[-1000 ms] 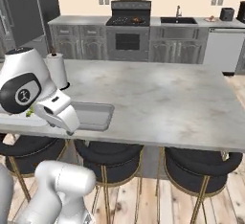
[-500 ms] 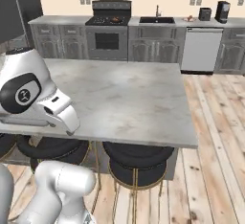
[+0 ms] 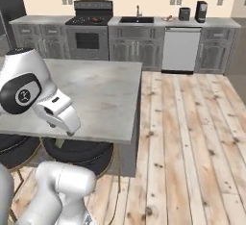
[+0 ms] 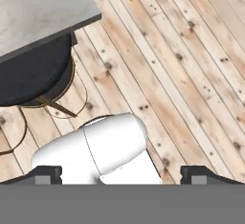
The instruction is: Place the cold items (broccoli and mushroom) from the fridge in one tupperware on the dining counter. Place the warm items (hot dog and kebab skewer) in the stove area in another tupperware.
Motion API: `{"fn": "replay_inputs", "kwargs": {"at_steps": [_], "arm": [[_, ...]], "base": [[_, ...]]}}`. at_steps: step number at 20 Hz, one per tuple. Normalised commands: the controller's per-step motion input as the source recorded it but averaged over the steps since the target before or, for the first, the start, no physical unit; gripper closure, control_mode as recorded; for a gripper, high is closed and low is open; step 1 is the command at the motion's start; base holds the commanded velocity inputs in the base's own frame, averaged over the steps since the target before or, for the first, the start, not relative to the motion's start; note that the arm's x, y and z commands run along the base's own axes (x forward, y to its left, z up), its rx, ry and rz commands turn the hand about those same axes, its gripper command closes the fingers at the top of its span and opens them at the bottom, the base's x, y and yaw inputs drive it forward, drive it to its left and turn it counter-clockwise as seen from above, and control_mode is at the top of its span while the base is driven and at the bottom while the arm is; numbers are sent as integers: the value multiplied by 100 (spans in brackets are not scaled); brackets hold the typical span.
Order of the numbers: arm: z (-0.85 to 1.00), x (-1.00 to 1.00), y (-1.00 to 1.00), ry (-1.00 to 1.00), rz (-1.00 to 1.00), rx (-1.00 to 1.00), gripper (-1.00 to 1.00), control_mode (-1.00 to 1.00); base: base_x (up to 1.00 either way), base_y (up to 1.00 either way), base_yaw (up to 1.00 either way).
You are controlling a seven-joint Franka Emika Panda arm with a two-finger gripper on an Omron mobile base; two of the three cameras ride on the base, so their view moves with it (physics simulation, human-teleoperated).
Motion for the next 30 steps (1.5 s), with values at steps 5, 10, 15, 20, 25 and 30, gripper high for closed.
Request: {"fn": "replay_inputs", "kwargs": {"at_steps": [5,10,15,20,25,30], "arm": [[0,0,0,0,0,0,-100,100],[0,0,0,0,0,0,-100,100],[0,0,0,0,0,0,-100,100],[0,0,0,0,0,0,-100,100],[0,0,0,0,0,0,-100,100],[0,0,0,0,0,0,-100,100]], "base": [[45,-100,0],[71,-99,10],[97,-80,22],[100,-65,28],[100,-64,33],[91,-81,29]]}}
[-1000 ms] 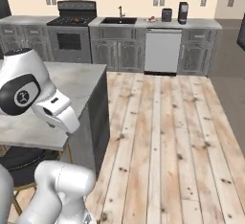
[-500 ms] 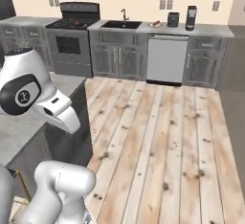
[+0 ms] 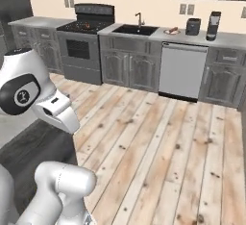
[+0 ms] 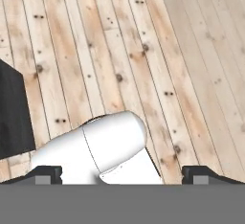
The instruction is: Place the cold items (broccoli and mushroom) from the fridge in one tupperware on the dining counter. Place the warm items (hot dog and kebab skewer) in the stove area in another tupperware.
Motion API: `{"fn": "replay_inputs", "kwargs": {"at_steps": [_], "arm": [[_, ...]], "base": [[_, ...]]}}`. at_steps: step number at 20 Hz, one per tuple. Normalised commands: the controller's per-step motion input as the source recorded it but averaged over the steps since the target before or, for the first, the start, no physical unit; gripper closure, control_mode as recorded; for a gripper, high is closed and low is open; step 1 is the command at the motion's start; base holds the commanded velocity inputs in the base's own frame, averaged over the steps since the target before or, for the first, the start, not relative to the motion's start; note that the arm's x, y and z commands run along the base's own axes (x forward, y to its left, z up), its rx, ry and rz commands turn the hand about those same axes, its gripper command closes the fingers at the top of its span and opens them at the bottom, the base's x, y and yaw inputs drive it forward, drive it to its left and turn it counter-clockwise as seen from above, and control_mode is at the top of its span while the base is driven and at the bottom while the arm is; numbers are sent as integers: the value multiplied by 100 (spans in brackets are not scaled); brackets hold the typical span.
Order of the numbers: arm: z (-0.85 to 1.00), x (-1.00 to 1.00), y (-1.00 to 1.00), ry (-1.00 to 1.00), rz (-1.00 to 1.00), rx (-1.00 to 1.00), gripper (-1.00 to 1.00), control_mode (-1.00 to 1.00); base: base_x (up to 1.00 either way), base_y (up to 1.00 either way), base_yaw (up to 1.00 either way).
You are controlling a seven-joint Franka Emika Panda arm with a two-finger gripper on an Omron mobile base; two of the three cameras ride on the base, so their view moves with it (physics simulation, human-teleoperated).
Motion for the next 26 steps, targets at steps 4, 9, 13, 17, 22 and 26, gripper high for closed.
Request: {"fn": "replay_inputs", "kwargs": {"at_steps": [4,9,13,17,22,26], "arm": [[0,0,0,0,0,0,-100,100],[0,0,0,0,0,0,-100,100],[0,0,0,0,0,0,-100,100],[0,0,0,0,0,0,-100,100],[0,0,0,0,0,0,-100,100],[0,0,0,0,0,0,-100,100]], "base": [[83,-85,28],[100,-56,44],[100,-48,46],[95,-75,33],[97,-71,11],[100,-61,7]]}}
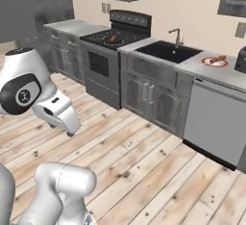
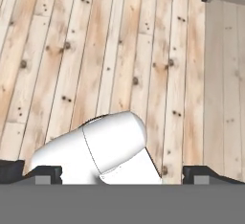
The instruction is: Place the cold items (broccoli and mushroom) from the fridge in one tupperware on the dining counter. Place the warm items (hot dog and kebab skewer) in the stove area in another tupperware.
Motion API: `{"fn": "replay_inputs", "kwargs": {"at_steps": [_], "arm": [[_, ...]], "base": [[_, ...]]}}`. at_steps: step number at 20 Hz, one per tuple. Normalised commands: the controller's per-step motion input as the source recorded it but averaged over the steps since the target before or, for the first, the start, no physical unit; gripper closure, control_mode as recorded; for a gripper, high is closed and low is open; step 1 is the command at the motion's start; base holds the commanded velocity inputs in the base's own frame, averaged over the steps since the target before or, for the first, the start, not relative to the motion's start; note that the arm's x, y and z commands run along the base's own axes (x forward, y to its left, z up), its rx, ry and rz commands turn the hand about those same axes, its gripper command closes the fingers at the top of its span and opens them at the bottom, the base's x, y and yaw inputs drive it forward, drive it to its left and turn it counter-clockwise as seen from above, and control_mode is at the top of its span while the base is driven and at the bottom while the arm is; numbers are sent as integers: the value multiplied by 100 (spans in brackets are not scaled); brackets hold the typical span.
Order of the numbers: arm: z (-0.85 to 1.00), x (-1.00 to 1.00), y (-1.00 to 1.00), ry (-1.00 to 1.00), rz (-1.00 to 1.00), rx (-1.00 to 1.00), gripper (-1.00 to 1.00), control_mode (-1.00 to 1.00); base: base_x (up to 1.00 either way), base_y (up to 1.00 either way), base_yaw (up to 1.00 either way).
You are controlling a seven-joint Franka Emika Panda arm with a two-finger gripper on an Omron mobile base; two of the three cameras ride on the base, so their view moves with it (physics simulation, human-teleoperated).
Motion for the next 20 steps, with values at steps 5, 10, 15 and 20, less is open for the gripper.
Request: {"fn": "replay_inputs", "kwargs": {"at_steps": [5,10,15,20], "arm": [[0,0,0,0,0,0,-100,100],[0,0,0,0,0,0,-100,100],[0,0,0,0,0,0,-100,100],[0,0,0,0,0,0,-100,100]], "base": [[100,-45,8],[100,-10,0],[100,1,-6],[100,19,-11]]}}
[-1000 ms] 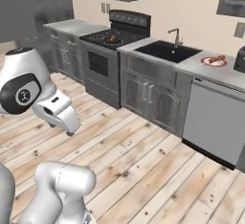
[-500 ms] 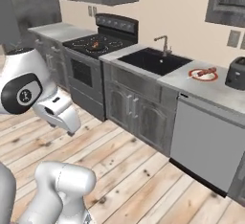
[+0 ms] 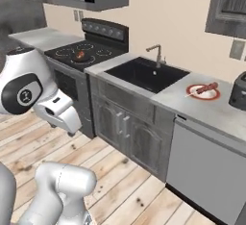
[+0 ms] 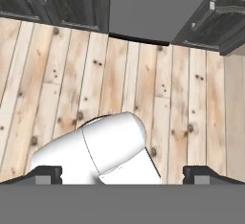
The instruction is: Place the cold items (broccoli and mushroom) from the fridge in one tupperware on the dining counter. Place the warm items (hot dog and kebab skewer) in the stove area in another tupperware.
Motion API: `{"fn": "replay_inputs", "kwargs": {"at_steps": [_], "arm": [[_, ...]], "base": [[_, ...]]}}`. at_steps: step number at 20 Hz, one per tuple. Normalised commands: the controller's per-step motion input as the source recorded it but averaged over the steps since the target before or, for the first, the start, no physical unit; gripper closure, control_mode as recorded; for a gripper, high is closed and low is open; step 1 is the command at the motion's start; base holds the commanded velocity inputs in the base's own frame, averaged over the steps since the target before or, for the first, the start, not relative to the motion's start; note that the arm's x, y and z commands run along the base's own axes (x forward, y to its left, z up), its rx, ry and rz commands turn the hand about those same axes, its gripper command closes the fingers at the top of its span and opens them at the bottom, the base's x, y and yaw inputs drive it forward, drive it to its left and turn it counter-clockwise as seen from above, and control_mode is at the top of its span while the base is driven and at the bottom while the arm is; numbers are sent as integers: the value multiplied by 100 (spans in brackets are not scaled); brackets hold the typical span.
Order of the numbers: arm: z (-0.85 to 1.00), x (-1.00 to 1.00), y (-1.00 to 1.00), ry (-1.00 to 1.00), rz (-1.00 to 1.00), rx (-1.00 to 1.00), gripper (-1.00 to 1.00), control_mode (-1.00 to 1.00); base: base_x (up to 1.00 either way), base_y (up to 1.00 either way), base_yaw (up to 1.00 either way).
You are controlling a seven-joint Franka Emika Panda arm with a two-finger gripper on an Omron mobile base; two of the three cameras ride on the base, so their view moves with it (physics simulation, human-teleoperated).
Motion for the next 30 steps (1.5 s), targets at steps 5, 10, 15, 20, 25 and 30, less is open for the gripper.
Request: {"fn": "replay_inputs", "kwargs": {"at_steps": [5,10,15,20,25,30], "arm": [[0,0,0,0,0,0,-100,100],[0,0,0,0,0,0,-100,100],[0,0,0,0,0,0,-100,100],[0,0,0,0,0,0,-100,100],[0,0,0,0,0,0,-100,100],[0,0,0,0,0,0,-100,100]], "base": [[97,56,-15],[83,79,-23],[73,89,-36],[63,92,-44],[52,84,-44],[62,80,-22]]}}
